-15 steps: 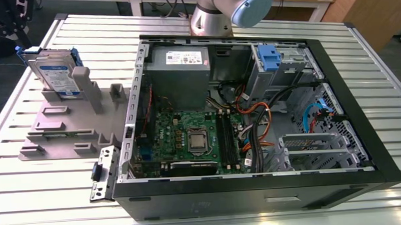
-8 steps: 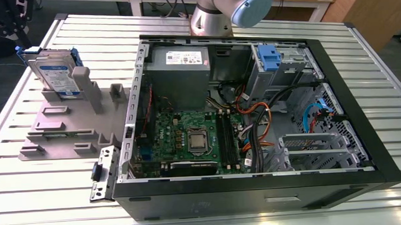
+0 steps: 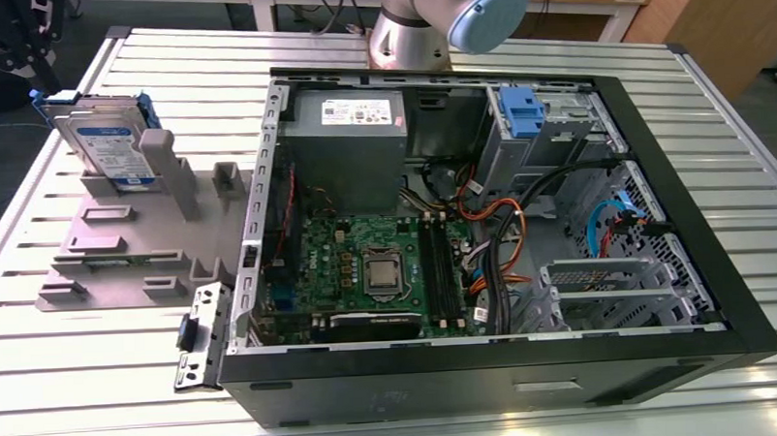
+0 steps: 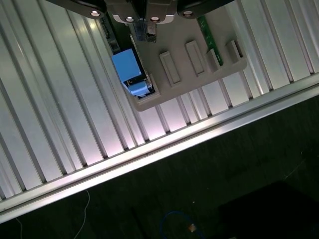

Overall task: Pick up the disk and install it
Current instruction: 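Pick up the disk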

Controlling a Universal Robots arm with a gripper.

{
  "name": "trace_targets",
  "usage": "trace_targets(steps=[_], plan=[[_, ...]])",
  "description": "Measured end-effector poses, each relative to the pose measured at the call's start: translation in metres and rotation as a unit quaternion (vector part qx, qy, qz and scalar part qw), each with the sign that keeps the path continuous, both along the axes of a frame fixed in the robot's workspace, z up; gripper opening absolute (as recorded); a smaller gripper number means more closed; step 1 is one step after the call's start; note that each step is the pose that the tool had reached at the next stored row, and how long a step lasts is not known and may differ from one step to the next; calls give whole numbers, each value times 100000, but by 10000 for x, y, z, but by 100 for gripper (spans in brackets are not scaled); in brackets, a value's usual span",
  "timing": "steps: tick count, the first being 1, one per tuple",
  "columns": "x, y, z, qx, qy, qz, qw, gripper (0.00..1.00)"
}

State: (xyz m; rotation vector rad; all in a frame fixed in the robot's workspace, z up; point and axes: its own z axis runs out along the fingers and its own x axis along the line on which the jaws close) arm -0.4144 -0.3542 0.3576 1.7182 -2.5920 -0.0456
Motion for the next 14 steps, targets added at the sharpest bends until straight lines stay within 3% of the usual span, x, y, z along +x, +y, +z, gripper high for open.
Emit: trace_targets(steps=[14], plan=[[0,0,0,1,1,247,100000,11]])
